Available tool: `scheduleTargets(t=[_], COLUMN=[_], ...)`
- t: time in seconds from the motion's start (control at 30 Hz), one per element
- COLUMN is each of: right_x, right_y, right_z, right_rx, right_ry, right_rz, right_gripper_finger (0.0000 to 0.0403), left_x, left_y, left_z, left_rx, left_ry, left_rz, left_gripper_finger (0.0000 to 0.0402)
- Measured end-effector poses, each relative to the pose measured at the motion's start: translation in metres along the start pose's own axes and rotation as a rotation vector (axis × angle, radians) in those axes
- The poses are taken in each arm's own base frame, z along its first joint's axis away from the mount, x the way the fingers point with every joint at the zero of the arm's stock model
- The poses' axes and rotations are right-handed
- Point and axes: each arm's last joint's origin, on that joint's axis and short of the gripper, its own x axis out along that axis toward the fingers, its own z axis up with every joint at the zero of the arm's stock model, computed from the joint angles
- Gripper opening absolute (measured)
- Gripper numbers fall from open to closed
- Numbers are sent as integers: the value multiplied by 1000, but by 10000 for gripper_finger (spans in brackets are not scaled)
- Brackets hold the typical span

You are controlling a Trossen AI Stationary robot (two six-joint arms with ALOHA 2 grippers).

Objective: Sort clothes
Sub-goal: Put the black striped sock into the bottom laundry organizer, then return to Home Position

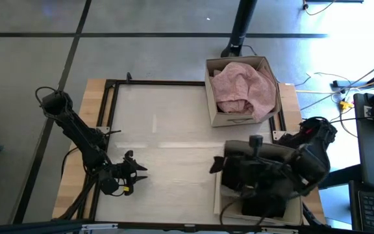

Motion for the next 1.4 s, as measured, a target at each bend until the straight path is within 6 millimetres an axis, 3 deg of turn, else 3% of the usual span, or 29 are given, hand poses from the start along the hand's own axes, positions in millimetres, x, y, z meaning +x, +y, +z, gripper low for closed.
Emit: scheduleTargets(t=[0.2, 0.43, 0.67, 0.83, 0.93, 1.07, 1.23, 1.4], right_x=[4, 16, 38, 45, 43, 41, 45, 53], right_y=[20, 32, 47, 43, 32, 12, -14, -50], right_z=[-39, -96, -126, -122, -106, -81, -67, -76], right_rx=[75, 196, 234, 212, 188, 106, -128, -279], right_ry=[157, 369, 574, 653, 657, 537, 360, 250], right_rz=[101, 97, 82, 146, 240, 282, 172, 67], right_gripper_finger=[17, 17, 32, 115, 171, 223, 238, 207], left_x=[0, 0, 0, 0, 1, 8, 24, 47], left_y=[0, 0, 0, 0, 2, 5, 12, 33], left_z=[0, 0, 1, 1, 2, 8, 27, 51], left_rx=[0, -4, -9, -22, -27, -27, 72, 168], left_ry=[-1, -2, -19, -24, -26, -32, -23, 11], left_rz=[0, 0, 13, 18, 26, 45, -2, -84], left_gripper_finger=[146, 146, 146, 146, 146, 146, 144, 117])
